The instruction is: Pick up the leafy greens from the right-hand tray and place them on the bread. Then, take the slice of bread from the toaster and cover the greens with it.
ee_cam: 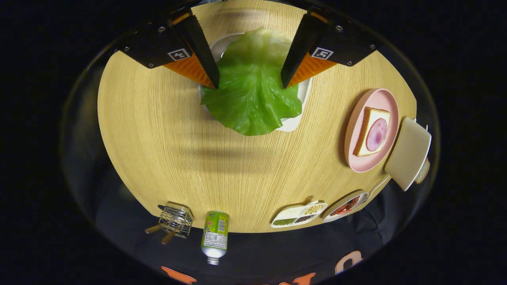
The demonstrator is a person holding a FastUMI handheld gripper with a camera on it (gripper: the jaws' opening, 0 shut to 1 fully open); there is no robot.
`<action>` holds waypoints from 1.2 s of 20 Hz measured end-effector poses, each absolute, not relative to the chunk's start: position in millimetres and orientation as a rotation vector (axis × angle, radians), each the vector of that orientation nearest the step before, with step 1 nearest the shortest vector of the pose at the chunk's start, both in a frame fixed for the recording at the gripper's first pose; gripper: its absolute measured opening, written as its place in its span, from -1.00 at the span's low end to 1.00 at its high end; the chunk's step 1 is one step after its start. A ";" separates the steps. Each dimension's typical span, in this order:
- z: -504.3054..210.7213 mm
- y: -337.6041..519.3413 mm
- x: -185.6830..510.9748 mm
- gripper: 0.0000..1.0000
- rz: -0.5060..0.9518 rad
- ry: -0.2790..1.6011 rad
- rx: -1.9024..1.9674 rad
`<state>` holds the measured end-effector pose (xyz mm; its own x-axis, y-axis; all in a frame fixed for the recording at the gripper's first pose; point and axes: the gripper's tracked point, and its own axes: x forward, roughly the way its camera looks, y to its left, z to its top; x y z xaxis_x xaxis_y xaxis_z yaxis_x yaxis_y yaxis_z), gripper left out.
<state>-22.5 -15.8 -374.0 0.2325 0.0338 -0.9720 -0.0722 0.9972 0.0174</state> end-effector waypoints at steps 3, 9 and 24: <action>-374.6 -17.9 -24.9 0.75 0.056 1.348 -0.042; -374.7 -15.9 -25.0 -0.14 0.028 1.352 -0.022; -320.6 27.5 -9.4 -0.90 0.103 1.253 0.108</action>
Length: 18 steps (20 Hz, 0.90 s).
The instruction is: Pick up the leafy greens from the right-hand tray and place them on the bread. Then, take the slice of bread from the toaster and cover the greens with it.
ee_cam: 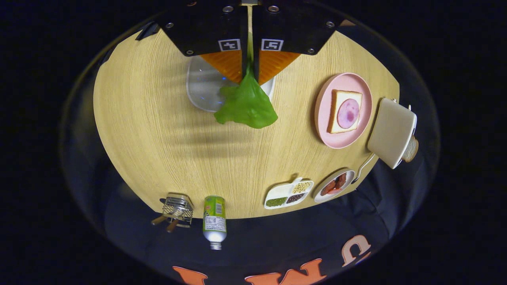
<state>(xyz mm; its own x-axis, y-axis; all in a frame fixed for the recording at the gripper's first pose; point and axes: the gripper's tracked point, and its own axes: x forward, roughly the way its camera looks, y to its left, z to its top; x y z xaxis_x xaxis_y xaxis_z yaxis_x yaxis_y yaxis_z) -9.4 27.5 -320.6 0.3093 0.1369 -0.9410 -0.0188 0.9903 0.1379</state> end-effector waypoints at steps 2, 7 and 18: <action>-312.0 40.0 -5.6 -0.90 0.130 1.241 0.099; -295.5 86.2 5.7 -0.91 0.210 1.214 0.091; -299.4 188.6 22.1 -0.90 0.349 1.220 0.106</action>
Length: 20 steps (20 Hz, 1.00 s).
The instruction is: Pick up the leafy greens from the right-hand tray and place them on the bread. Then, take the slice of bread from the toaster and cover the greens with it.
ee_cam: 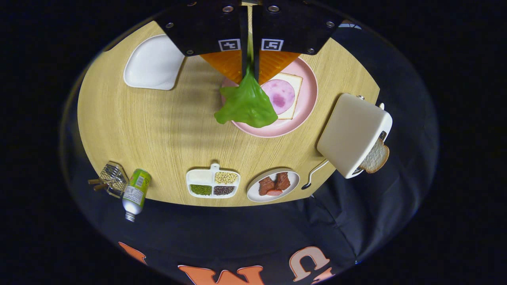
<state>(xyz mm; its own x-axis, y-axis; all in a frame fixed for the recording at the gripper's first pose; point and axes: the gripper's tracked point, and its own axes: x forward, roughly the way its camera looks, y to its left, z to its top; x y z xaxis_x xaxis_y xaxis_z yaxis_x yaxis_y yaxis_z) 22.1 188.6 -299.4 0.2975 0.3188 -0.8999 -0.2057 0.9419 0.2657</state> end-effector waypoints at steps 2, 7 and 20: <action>-306.3 201.8 20.3 -0.91 0.361 1.243 0.108; -309.9 236.9 26.8 -0.91 0.400 1.242 0.108; -327.8 266.3 42.5 -0.66 0.414 1.220 0.072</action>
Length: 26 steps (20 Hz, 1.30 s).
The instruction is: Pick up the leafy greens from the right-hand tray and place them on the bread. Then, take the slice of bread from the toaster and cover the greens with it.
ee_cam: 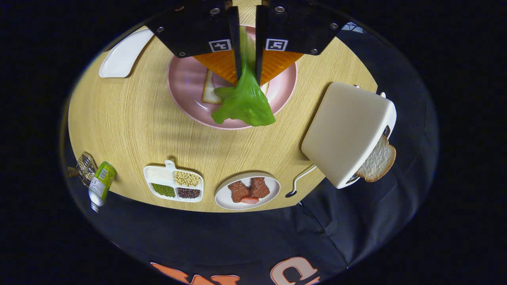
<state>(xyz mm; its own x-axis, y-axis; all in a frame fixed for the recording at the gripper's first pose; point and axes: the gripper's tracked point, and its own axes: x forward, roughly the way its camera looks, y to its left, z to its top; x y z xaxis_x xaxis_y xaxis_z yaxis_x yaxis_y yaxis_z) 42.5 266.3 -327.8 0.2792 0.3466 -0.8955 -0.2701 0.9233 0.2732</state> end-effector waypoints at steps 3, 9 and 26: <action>-332.7 264.9 42.0 -0.42 0.419 1.207 0.025; -328.3 258.1 49.5 0.12 0.392 1.177 -0.041; -185.7 337.5 84.4 0.90 0.463 1.062 -0.014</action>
<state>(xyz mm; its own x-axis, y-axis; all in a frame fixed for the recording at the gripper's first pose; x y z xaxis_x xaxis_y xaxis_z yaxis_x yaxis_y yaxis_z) 84.4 337.5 -185.7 0.4009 0.3592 -0.8428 -0.3725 0.9044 0.2082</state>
